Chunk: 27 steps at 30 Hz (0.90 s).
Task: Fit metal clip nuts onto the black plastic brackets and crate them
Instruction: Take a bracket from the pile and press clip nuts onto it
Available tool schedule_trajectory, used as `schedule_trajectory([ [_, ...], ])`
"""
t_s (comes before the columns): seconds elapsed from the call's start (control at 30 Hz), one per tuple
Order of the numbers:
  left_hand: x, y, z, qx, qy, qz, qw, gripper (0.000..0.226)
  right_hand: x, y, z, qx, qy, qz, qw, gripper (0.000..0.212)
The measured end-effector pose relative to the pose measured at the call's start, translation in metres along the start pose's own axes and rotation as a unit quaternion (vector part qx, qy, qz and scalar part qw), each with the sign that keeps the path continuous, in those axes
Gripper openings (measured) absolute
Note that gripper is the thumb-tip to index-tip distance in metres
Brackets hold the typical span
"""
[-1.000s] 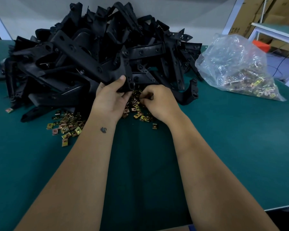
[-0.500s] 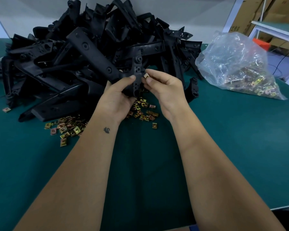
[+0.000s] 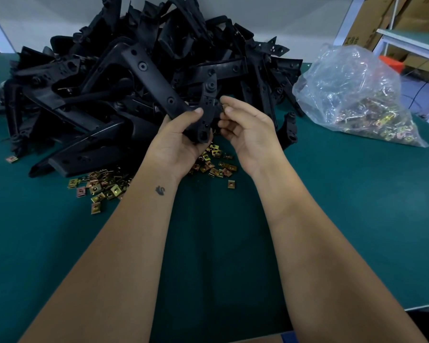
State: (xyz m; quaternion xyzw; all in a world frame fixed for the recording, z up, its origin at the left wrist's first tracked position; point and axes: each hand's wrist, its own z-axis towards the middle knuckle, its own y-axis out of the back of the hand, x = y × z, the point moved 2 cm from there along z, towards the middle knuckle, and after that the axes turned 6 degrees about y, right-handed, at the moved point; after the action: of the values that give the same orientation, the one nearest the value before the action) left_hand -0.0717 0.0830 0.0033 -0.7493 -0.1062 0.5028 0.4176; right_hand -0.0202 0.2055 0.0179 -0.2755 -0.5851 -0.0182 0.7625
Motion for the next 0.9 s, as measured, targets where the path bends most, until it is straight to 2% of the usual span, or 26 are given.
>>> schedule_trajectory([
  [0.2,0.000,0.001,0.002,0.000,0.003,0.008,1.000,0.024,-0.001,0.000,0.000,0.007,-0.010,0.031,0.999,0.012],
  [0.37,0.001,0.001,0.002,0.010,-0.005,0.020,1.000,0.017,-0.001,-0.001,0.000,0.000,-0.011,0.068,0.998,0.012],
  [0.63,0.002,0.000,-0.001,0.033,-0.030,0.051,0.998,0.023,-0.003,-0.006,-0.002,0.002,-0.017,0.122,0.992,0.010],
  [0.9,0.003,-0.002,-0.001,0.049,-0.045,0.021,0.998,0.035,-0.008,-0.014,-0.004,-0.028,-0.049,0.161,0.985,0.009],
])
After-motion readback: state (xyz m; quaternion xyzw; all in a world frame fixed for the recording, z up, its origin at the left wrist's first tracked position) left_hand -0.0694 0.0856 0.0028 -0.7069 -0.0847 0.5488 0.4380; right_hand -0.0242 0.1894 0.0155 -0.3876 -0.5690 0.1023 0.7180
